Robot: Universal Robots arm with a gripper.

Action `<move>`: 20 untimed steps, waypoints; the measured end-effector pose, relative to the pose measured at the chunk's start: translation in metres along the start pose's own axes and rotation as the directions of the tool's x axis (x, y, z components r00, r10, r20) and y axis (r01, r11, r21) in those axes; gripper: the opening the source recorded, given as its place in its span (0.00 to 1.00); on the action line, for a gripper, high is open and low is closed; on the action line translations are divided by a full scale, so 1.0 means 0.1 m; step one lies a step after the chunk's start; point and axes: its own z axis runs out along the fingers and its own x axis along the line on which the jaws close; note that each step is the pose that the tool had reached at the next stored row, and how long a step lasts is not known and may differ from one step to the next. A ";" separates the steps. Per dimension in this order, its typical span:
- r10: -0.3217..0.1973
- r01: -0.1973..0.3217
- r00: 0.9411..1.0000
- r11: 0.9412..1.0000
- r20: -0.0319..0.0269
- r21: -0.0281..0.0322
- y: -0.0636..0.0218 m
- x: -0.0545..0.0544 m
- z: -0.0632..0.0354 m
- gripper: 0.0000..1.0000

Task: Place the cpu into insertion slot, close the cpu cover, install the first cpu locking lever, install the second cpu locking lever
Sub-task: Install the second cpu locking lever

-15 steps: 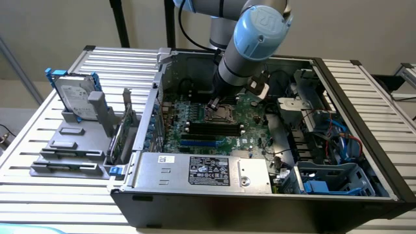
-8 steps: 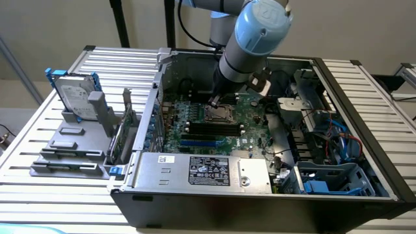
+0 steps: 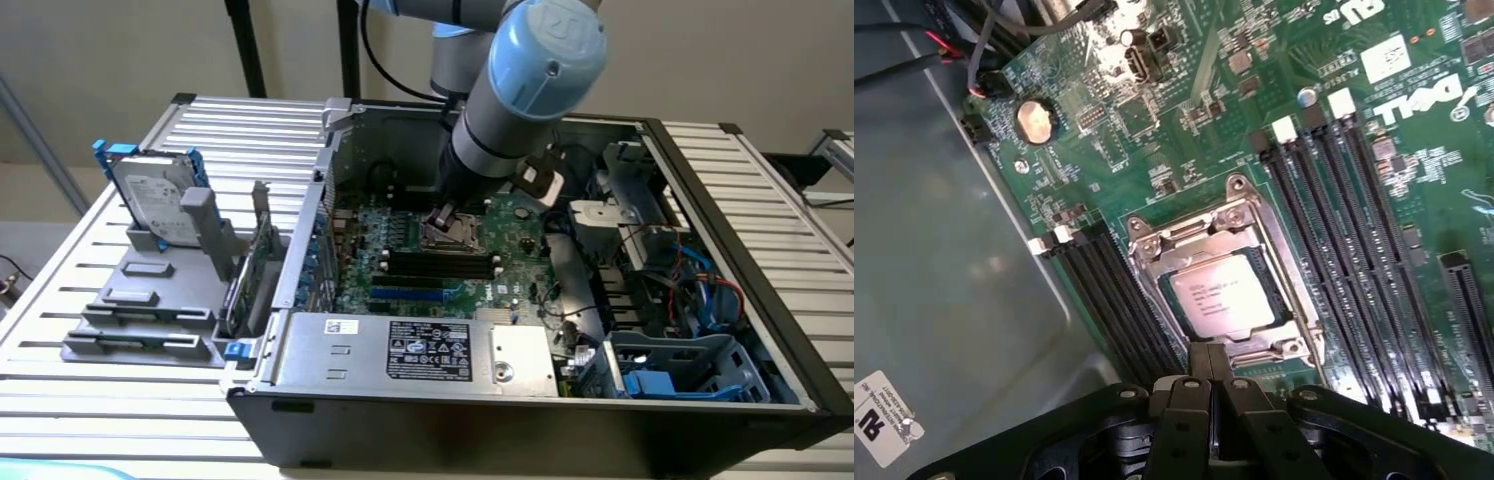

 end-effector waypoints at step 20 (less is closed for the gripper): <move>0.001 -0.001 1.000 1.000 0.005 -0.003 -0.052 -0.35 -0.308 0.11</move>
